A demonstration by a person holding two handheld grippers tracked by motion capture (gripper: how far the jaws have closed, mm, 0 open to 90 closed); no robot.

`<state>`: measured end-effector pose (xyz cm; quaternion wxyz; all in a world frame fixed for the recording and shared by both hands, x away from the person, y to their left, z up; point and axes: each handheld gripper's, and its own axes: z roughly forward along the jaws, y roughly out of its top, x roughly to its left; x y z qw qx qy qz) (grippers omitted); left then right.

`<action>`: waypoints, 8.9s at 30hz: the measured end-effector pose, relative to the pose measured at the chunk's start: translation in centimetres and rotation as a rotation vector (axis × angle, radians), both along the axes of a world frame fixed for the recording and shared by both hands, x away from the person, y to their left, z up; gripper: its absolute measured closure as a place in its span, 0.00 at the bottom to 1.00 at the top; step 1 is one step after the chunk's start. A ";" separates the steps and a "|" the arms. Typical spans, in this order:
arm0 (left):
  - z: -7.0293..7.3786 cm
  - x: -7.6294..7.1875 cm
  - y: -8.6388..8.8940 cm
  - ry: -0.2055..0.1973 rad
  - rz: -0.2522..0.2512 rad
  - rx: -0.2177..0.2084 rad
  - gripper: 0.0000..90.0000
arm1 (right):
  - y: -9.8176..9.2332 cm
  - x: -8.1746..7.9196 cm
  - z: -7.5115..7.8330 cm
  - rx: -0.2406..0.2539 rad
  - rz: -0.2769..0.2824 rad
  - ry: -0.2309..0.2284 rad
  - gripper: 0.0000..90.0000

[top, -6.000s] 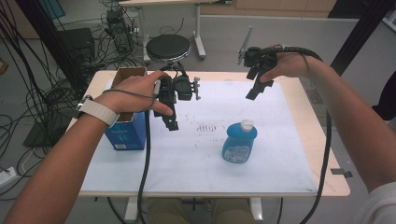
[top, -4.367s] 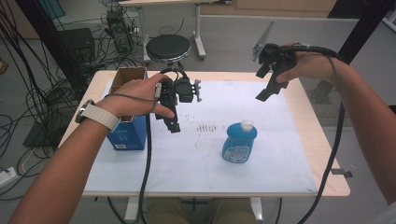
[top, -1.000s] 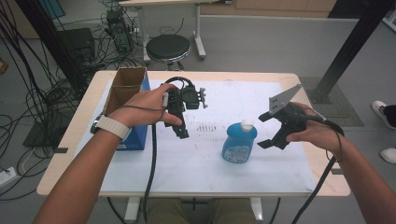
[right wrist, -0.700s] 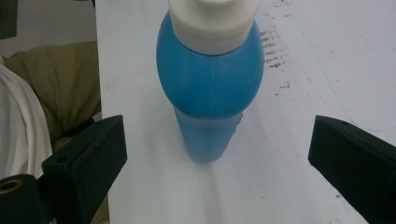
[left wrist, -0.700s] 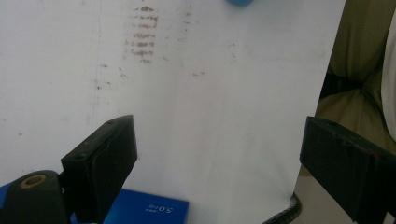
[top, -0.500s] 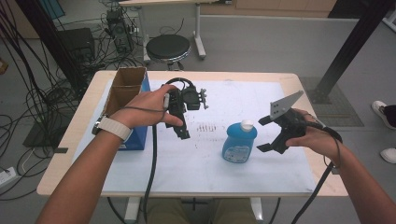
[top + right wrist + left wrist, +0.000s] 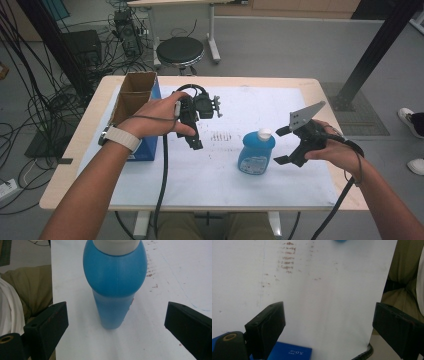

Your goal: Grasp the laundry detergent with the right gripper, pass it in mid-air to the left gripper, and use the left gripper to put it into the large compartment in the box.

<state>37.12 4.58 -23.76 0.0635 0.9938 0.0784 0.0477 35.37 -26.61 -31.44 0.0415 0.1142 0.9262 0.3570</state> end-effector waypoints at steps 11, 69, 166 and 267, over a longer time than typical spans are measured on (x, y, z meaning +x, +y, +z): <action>-0.1 0.0 0.0 0.002 0.001 -0.001 0.13 | 0.1 0.1 -0.2 0.013 -0.003 0.004 0.06; -0.1 0.1 0.4 0.002 0.018 -0.010 0.13 | 0.4 0.2 -0.4 0.027 -0.002 0.012 0.05; -0.2 0.2 0.7 -0.002 0.028 -0.022 0.13 | 0.5 0.3 -0.8 0.049 -0.010 0.010 0.05; -0.7 0.5 0.8 0.000 0.038 -0.036 0.13 | 2.8 0.2 -7.6 0.270 -0.013 -0.035 0.34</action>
